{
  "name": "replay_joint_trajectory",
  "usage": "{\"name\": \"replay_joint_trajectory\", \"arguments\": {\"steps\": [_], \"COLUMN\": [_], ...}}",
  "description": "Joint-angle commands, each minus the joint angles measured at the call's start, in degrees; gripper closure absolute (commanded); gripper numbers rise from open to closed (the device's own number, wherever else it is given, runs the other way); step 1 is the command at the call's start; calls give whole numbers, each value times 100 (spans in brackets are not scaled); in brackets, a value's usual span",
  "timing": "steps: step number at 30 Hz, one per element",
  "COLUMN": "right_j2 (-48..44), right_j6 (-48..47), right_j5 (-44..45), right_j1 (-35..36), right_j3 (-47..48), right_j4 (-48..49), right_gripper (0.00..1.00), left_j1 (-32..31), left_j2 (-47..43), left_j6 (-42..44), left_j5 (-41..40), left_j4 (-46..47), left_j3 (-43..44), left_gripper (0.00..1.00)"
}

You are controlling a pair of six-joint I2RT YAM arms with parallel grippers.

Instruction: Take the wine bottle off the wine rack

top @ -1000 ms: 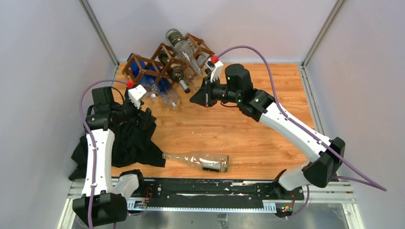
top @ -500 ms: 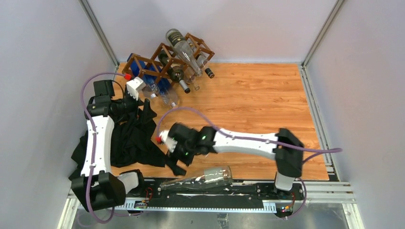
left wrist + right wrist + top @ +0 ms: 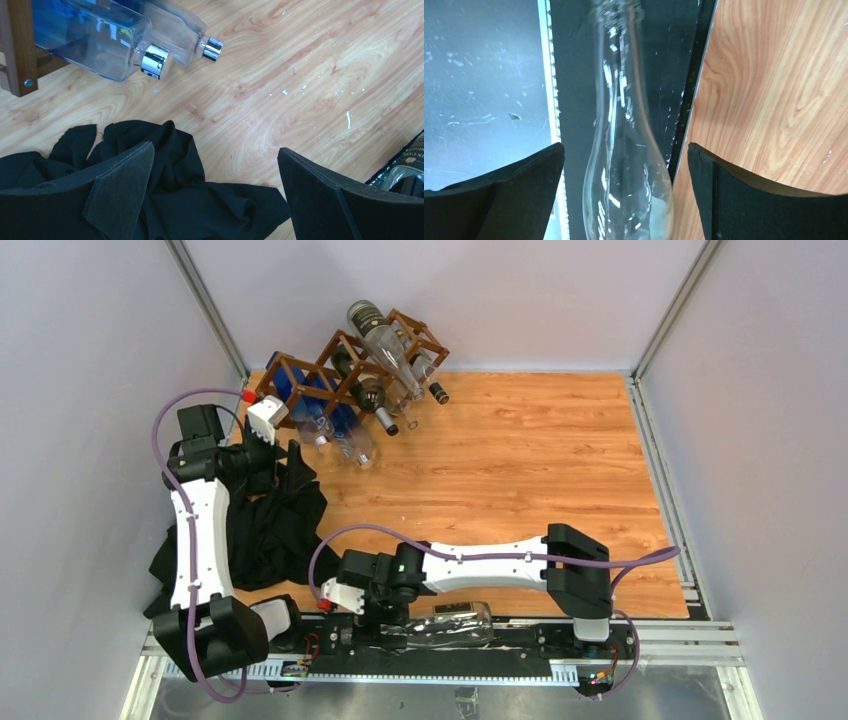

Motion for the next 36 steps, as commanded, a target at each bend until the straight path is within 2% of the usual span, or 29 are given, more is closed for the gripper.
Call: {"name": "replay_joint_trajectory", "arguments": {"steps": [1, 7, 15, 19, 24, 26, 29, 36], "right_j2": [-143, 76, 435, 679, 730, 659, 517, -260], "right_j6": [-251, 31, 147, 221, 310, 343, 458, 1085], "right_j5": [133, 570, 596, 577, 643, 626, 612, 561], "right_j1": [93, 38, -409, -597, -791, -903, -1131, -1988], "right_j3": [-410, -792, -288, -28, 32, 9, -54, -336], "right_j4": [-276, 320, 794, 819, 888, 915, 983, 1565], "right_gripper": [4, 5, 11, 28, 63, 73, 99, 100], "left_j1": [55, 65, 104, 116, 117, 115, 119, 113], "left_j2": [9, -76, -180, -171, -154, -164, -188, -252], "left_j6": [-82, -148, -64, -123, -176, -163, -150, -286], "left_j5": [92, 119, 71, 132, 278, 317, 371, 699], "left_j4": [-87, -151, -293, -298, -298, -298, -298, -298], "left_j3": [275, 391, 548, 700, 791, 784, 744, 743], "left_gripper": [0, 0, 0, 0, 0, 0, 0, 0]}}
